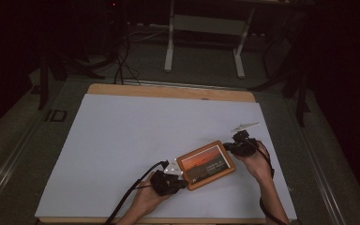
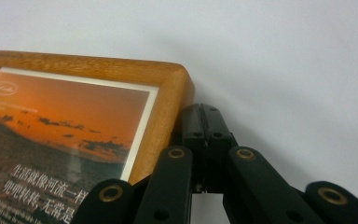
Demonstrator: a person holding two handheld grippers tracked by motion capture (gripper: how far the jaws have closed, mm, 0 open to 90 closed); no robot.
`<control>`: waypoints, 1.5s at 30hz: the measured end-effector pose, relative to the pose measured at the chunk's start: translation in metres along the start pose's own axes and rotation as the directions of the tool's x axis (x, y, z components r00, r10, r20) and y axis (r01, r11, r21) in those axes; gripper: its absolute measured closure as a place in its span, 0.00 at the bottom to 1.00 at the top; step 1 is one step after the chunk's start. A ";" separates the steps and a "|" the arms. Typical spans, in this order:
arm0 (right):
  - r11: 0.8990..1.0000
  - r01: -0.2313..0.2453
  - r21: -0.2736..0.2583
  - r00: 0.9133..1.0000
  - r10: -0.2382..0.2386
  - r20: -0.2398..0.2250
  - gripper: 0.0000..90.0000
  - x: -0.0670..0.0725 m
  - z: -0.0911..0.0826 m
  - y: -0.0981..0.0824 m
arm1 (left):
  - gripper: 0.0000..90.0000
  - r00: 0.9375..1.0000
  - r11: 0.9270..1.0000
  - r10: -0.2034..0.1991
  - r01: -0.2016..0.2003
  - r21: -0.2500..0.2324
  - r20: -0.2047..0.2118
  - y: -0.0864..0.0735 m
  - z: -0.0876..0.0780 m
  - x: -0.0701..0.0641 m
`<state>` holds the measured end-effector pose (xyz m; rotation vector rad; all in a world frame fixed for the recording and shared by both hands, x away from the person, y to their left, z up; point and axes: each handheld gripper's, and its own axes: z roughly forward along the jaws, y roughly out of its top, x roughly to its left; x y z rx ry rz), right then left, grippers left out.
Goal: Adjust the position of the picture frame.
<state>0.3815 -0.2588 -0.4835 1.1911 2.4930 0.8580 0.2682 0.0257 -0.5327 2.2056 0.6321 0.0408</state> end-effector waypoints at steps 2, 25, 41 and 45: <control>1.000 0.012 0.009 1.000 -0.012 0.010 1.00 0.001 0.002 0.004 | 1.00 1.000 1.000 0.006 -0.006 0.007 0.001 0.002 0.000 0.001; 0.998 -0.044 0.038 0.998 0.043 0.039 0.99 0.028 -0.039 -0.079 | 1.00 0.982 0.998 -0.049 0.054 0.021 -0.181 0.039 0.006 0.087; 0.998 -0.005 0.057 0.997 0.000 0.079 1.00 0.038 -0.025 -0.073 | 1.00 0.997 0.997 0.007 -0.001 0.081 -0.076 0.025 0.010 0.050; 0.998 -0.020 0.057 0.993 0.013 0.114 1.00 0.031 -0.022 -0.069 | 1.00 1.000 0.997 0.005 -0.004 0.082 -0.018 0.019 0.014 0.034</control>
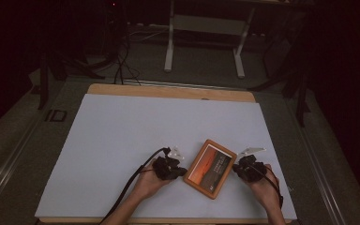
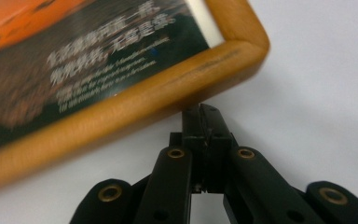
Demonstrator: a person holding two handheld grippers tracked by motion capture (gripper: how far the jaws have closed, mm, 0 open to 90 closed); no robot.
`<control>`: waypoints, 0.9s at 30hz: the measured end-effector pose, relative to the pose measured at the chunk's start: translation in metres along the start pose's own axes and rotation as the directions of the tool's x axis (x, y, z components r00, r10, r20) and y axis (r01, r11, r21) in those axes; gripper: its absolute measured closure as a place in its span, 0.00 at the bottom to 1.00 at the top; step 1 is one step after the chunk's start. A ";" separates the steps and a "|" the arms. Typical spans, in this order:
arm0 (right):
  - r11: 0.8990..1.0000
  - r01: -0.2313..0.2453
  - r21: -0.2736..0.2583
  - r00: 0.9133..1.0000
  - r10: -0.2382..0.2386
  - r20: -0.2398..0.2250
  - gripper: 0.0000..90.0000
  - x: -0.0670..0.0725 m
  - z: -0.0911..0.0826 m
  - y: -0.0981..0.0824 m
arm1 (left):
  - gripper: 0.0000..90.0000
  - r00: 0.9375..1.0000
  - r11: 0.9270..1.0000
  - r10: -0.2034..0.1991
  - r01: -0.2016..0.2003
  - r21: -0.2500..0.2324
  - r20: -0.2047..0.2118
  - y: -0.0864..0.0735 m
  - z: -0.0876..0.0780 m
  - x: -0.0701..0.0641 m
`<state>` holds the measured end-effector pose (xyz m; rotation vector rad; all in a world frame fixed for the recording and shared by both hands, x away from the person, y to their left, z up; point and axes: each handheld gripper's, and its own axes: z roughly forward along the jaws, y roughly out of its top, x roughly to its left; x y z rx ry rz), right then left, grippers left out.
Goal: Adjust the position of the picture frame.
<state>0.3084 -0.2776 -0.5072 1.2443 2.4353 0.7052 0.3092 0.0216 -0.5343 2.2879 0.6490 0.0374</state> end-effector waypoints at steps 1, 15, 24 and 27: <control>1.000 0.000 0.000 1.000 0.000 0.000 1.00 0.000 0.000 0.000 | 1.00 1.000 1.000 0.000 0.000 0.000 0.000 0.000 0.000 0.000; 0.978 -0.171 -0.121 0.970 0.146 -0.197 0.59 -0.019 -0.026 -0.015 | 0.62 0.984 0.979 -0.131 0.147 -0.143 0.118 0.020 -0.010 0.028; 0.969 -0.238 -0.068 0.920 0.203 -0.336 0.29 -0.008 -0.005 -0.015 | 0.39 0.965 0.983 -0.152 0.170 -0.071 0.212 0.032 0.017 0.027; 0.965 -0.257 -0.061 0.897 0.214 -0.386 0.28 -0.006 0.002 -0.018 | 0.37 0.964 0.985 -0.155 0.167 -0.036 0.218 0.033 0.025 0.027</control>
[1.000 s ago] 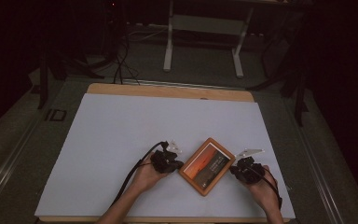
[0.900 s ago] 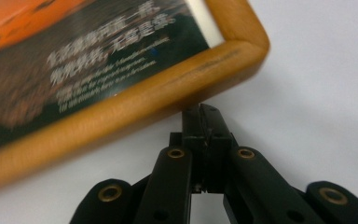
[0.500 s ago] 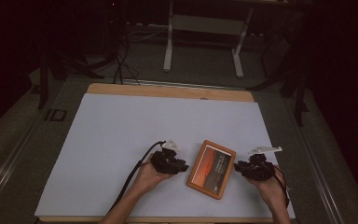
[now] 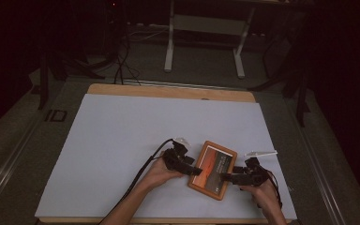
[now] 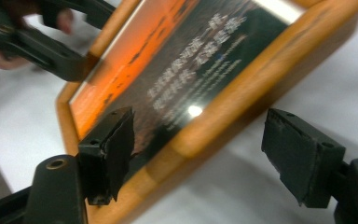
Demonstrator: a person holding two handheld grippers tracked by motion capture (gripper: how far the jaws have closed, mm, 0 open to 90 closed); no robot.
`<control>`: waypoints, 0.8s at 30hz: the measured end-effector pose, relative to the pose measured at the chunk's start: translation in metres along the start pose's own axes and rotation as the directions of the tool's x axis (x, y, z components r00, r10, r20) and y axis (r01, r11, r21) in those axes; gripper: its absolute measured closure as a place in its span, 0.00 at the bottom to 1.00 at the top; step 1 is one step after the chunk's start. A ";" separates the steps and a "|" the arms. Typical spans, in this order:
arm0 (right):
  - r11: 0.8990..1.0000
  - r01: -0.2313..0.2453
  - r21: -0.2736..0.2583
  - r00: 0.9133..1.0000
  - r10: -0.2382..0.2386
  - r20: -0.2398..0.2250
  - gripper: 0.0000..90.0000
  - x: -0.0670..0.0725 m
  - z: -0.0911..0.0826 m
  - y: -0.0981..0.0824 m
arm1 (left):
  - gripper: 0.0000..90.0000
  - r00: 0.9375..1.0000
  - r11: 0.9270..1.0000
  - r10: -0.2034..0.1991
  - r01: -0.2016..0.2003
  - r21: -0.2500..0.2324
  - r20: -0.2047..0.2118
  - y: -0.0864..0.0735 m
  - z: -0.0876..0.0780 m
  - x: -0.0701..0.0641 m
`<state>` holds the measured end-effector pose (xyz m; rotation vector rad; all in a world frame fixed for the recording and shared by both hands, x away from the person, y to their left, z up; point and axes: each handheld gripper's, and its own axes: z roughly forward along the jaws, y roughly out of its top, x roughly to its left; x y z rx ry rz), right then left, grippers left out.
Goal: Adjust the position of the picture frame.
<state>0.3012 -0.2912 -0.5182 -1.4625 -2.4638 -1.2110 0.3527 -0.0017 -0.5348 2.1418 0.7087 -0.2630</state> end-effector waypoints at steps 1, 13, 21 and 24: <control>1.000 -0.004 0.004 1.000 0.004 -0.021 0.28 0.000 0.001 -0.001 | 0.38 1.000 1.000 -0.009 0.009 0.003 0.009 0.000 0.002 0.002; 1.000 -0.021 0.023 0.998 0.023 -0.055 0.39 -0.001 0.010 0.001 | 0.52 0.992 0.997 -0.076 0.073 0.033 0.098 0.001 0.003 0.006; 0.999 -0.002 -0.040 0.996 -0.002 -0.090 0.56 0.005 -0.001 0.012 | 0.63 0.999 1.000 -0.018 0.018 0.000 0.038 -0.001 -0.022 -0.008; 0.997 0.019 -0.072 0.994 -0.027 -0.110 0.62 0.010 -0.007 0.016 | 0.69 1.000 1.000 0.010 -0.010 -0.024 0.018 -0.004 -0.031 -0.015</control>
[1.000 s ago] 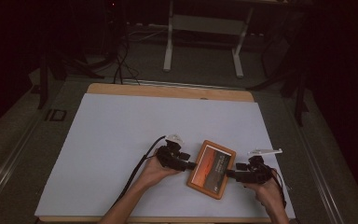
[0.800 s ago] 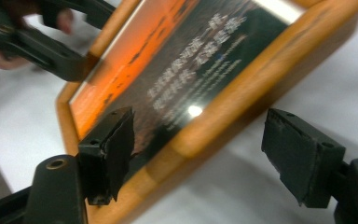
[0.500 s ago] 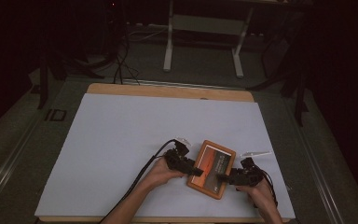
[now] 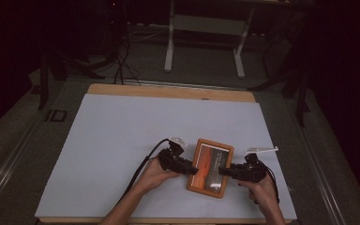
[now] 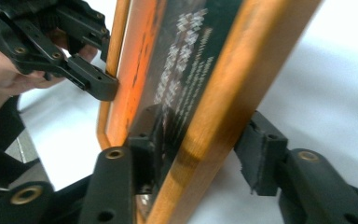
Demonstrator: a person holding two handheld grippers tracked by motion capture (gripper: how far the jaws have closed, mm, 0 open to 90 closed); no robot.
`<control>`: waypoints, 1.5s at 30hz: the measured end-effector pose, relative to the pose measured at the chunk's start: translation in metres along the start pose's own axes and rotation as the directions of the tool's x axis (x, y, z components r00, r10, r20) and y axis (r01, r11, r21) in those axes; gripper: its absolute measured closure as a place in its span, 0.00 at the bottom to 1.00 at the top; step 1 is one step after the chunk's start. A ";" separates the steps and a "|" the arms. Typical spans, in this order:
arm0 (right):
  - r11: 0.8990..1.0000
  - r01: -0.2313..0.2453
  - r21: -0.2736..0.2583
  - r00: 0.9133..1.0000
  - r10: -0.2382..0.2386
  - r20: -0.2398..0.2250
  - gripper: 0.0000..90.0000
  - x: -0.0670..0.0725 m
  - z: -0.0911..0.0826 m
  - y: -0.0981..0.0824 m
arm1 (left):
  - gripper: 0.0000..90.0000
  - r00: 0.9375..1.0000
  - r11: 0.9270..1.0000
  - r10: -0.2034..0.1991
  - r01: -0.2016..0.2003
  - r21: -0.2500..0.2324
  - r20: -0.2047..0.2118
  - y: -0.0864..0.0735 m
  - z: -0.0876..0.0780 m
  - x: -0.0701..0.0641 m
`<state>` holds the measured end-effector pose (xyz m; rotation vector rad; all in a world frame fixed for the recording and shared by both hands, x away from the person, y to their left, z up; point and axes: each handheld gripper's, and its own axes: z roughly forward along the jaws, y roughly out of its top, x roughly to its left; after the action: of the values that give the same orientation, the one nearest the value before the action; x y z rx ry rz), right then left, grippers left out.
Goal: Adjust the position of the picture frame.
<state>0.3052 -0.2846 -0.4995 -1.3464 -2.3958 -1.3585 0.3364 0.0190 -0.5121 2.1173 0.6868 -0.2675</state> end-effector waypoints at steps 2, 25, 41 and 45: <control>1.000 0.015 -0.015 1.000 -0.015 -0.005 0.64 0.004 -0.002 0.003 | 0.70 1.000 1.000 0.018 -0.018 -0.009 -0.021 -0.002 -0.005 -0.005; 0.970 0.236 -0.061 0.972 -0.235 0.013 0.66 0.057 0.019 0.043 | 0.75 0.988 0.989 0.006 -0.029 -0.145 -0.156 -0.030 -0.066 -0.012; 0.975 0.220 -0.041 0.973 -0.223 -0.058 0.68 0.081 0.064 0.053 | 0.74 0.983 0.979 -0.123 0.098 -0.180 -0.134 -0.066 -0.102 0.007; 0.980 0.197 -0.034 0.977 -0.199 -0.079 0.69 0.081 0.071 0.051 | 0.74 0.981 0.974 -0.156 0.133 -0.184 -0.116 -0.072 -0.104 0.012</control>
<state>0.3155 -0.1693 -0.4730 -1.0580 -2.5214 -1.4639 0.3004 0.1402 -0.5041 1.9310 0.9100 -0.1428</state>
